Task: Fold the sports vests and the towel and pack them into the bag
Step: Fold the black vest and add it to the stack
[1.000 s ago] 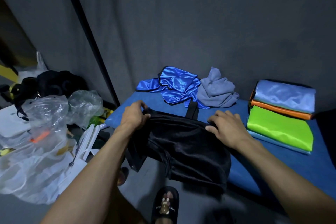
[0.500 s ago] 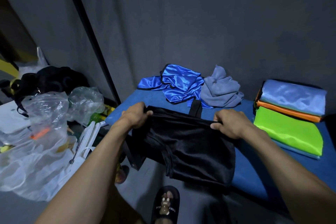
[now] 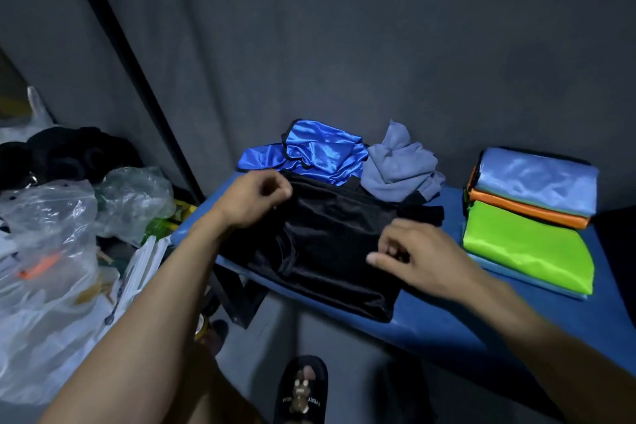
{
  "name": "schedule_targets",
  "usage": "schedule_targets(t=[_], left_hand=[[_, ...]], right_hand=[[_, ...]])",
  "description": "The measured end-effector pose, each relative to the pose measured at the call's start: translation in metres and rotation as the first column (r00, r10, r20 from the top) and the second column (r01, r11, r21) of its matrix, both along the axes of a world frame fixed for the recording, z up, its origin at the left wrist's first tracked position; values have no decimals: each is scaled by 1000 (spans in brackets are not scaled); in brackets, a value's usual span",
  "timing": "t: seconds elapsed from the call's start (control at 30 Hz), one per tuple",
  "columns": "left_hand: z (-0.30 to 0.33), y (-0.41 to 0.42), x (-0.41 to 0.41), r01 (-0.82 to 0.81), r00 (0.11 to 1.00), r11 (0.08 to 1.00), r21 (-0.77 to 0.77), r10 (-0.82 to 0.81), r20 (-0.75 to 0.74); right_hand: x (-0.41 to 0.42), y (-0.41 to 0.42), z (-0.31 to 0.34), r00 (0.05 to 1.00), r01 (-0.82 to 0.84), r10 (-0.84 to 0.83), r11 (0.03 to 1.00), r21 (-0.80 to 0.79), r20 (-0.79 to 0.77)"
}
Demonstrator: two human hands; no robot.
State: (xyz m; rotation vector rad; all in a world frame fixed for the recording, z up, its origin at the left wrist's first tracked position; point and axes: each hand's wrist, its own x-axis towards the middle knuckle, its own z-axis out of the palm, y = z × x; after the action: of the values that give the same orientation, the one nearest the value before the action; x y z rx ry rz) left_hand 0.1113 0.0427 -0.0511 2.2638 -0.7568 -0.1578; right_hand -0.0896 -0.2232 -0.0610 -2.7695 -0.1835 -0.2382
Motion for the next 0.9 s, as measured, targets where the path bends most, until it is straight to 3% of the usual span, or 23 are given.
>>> schedule_targets(t=[0.07, 0.13, 0.33, 0.43, 0.53, 0.7, 0.83, 0.9], left_hand=[[0, 2, -8, 140, 990, 987, 84, -138, -39], [1, 6, -11, 141, 990, 972, 186, -143, 1], [-2, 12, -25, 223, 974, 915, 337, -200, -103], [-8, 13, -26, 158, 987, 925, 345, -135, -90], [-10, 11, -34, 119, 992, 934, 336, -97, -83], [-10, 12, -38, 82, 996, 936, 343, -70, -48], [2, 7, -54, 103, 983, 958, 268, -139, 120], [10, 5, -68, 186, 970, 944, 274, -221, 103]], right_hand=[[-15, 9, -1, 996, -16, 17, 1000, 9, -84], [-29, 18, -3, 991, -4, 5, 1000, 6, -136], [-52, 44, -20, 994, 110, -110, 994, -4, -17], [-61, 56, -26, 984, 120, -123, 992, 29, 133], [-69, 65, -33, 951, 119, -97, 991, -57, 294], [-80, 73, -43, 929, 211, -48, 884, -417, 368], [-90, 71, -41, 923, 231, -64, 882, -412, 379], [-92, 69, -40, 925, 203, -44, 897, -393, 378]])
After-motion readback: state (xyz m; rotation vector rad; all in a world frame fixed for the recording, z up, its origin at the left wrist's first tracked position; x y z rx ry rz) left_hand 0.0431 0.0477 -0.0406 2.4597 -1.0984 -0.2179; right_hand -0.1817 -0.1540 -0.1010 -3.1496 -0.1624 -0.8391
